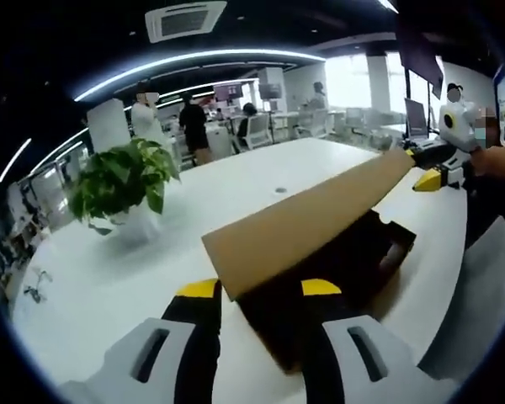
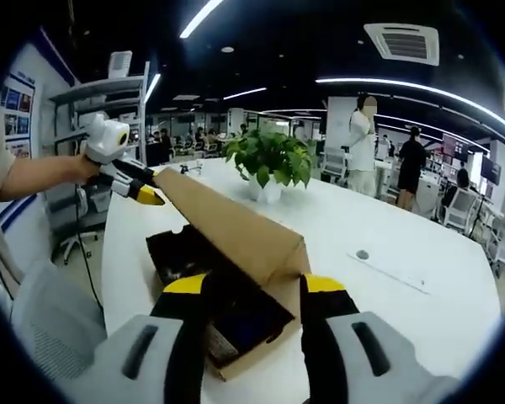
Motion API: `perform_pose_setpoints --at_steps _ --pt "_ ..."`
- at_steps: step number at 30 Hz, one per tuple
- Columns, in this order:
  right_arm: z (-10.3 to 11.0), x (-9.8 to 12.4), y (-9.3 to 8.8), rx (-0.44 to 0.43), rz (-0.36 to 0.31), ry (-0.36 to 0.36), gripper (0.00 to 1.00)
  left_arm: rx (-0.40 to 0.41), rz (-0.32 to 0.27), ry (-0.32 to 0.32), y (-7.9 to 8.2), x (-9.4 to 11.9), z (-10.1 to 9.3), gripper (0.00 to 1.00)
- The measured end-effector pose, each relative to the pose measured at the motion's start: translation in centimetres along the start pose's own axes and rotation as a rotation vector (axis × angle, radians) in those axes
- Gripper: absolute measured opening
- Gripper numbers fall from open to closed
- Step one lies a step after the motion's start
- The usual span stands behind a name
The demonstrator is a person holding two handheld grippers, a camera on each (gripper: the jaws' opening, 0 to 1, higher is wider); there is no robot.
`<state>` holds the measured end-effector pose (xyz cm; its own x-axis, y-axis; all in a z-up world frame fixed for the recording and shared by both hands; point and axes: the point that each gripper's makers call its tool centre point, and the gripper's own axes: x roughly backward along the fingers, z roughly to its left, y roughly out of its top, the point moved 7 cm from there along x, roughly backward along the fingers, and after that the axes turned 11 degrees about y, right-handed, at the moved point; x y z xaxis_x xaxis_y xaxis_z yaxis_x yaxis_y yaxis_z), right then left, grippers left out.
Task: Operate the shoe box by opening the lid, removing the specified soft item, and placing it in the target area until the item is outside and the box remains undamaged.
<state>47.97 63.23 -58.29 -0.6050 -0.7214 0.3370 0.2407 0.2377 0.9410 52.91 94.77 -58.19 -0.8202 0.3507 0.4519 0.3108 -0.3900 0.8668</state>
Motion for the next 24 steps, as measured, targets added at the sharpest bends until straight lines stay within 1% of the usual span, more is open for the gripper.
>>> perform_pose_setpoints --at_steps 9,19,21,24 --pt "-0.9 -0.3 0.6 0.015 -0.002 -0.007 0.38 0.039 -0.021 0.055 1.0 -1.0 1.2 0.18" --pt "-1.9 -0.8 1.3 0.028 -0.007 -0.019 0.39 0.057 -0.036 0.129 1.9 -2.0 2.3 0.02" --pt "-2.1 -0.8 1.4 0.032 -0.008 -0.022 0.39 0.061 -0.038 0.144 2.1 -2.2 2.5 0.01" --pt "-2.6 -1.0 1.5 0.039 -0.01 -0.029 0.38 0.071 -0.047 0.15 2.4 -2.6 2.8 0.01"
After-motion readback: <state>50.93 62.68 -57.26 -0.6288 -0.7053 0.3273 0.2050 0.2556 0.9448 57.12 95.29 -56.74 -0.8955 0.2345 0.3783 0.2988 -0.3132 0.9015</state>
